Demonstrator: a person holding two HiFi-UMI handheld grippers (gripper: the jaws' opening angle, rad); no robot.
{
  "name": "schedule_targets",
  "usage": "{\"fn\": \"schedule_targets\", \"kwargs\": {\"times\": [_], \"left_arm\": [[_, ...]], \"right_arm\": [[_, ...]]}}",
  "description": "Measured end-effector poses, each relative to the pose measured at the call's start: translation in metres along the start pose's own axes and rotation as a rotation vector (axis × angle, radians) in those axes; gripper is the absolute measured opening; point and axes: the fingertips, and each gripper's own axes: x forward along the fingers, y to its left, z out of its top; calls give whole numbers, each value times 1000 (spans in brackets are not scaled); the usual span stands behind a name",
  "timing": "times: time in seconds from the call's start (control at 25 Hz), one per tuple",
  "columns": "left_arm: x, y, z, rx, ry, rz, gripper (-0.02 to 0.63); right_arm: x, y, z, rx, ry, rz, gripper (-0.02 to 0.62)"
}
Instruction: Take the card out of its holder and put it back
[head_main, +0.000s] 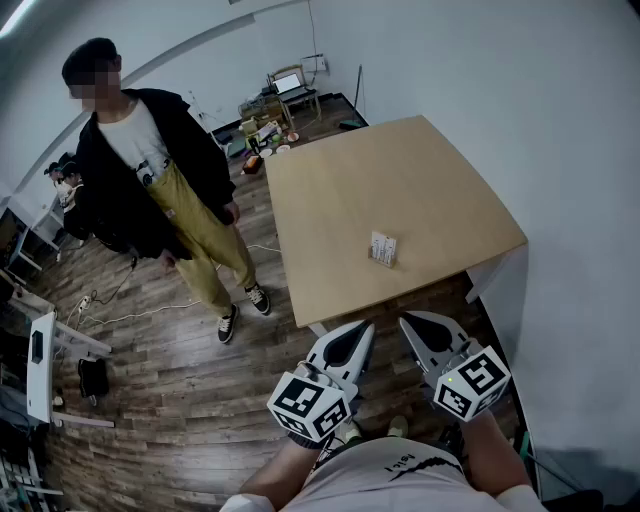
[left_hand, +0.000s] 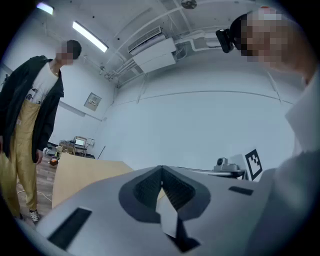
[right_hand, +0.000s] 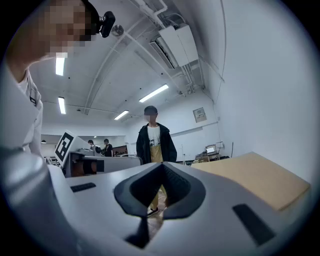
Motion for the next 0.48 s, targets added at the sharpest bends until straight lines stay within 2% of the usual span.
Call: {"fn": "schedule_targets", "kwargs": {"times": [0.48], "left_arm": [[1,-14,-5,-9,8,1,12]], "right_arm": [[-13,2,3,16,-10,22,14]]}}
